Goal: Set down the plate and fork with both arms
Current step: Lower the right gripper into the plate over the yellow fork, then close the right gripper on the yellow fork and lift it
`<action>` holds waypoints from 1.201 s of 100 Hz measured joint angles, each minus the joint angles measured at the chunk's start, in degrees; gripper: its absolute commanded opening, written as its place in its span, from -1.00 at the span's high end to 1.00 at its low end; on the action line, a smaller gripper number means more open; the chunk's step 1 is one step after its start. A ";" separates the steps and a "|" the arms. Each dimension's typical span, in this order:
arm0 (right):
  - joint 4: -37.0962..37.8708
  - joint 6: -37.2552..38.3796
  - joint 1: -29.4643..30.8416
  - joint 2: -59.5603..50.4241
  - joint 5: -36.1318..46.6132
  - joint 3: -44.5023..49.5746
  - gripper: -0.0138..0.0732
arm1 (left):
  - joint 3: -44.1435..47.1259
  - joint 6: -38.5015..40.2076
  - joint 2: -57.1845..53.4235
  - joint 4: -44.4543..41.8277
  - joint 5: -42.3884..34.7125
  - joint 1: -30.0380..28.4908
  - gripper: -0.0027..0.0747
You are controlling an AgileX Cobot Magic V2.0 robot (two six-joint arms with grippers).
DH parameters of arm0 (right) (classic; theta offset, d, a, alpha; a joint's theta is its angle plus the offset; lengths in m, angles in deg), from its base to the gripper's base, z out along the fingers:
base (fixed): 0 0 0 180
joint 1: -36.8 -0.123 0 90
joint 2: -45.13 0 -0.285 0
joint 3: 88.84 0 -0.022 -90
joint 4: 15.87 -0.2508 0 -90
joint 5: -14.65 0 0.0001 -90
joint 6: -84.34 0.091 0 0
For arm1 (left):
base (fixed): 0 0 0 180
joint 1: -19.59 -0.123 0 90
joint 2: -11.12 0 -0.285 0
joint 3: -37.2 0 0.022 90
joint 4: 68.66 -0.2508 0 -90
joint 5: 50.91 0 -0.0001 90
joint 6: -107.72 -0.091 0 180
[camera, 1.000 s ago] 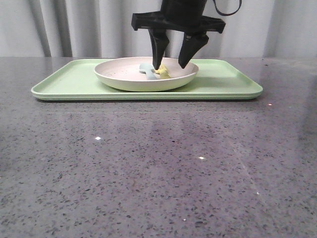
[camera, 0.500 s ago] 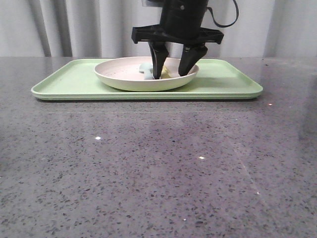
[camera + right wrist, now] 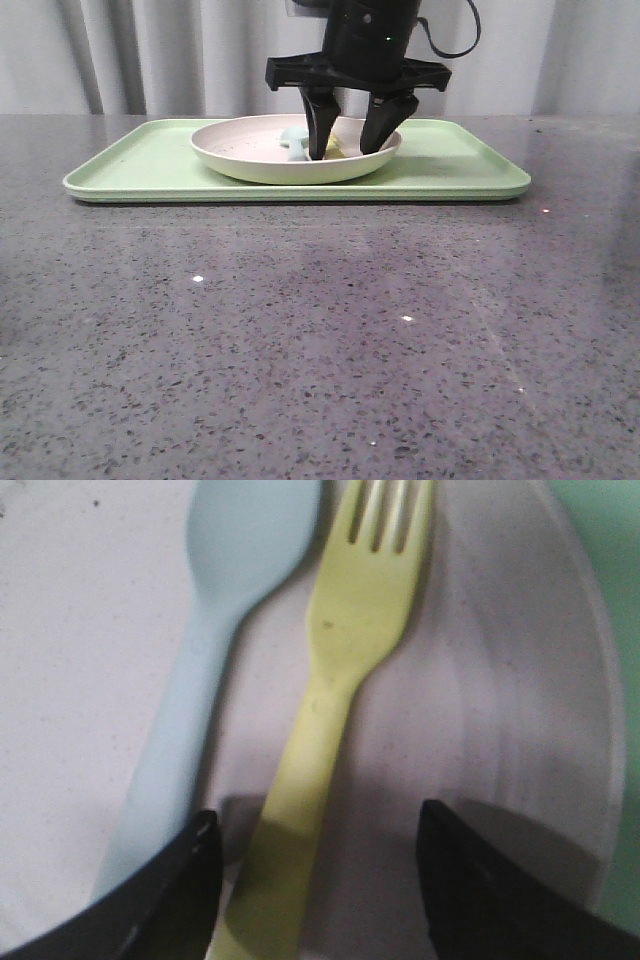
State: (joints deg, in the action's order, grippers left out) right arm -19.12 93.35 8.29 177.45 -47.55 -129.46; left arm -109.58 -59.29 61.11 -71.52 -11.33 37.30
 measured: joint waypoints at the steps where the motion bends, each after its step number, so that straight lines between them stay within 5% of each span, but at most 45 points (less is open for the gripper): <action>1: 0.00 0.00 0.00 0.00 0.00 0.00 -0.32 | 0.00 0.00 0.00 0.00 0.00 0.00 0.20; 13: 0.00 0.13 0.00 0.00 0.00 -0.02 -0.27 | 0.00 0.00 0.00 0.00 0.00 0.00 0.20; 67: -0.06 0.13 0.00 0.57 -0.19 -0.50 0.54 | 0.00 0.00 0.00 0.00 0.00 0.00 0.20; 120: -0.14 0.26 0.00 0.79 -2.15 -2.45 0.60 | 0.00 0.00 0.00 0.00 0.00 0.00 0.20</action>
State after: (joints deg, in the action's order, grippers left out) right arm -19.26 93.60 8.29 178.24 -49.70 -131.91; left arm -109.58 -59.29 61.11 -71.52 -11.33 37.30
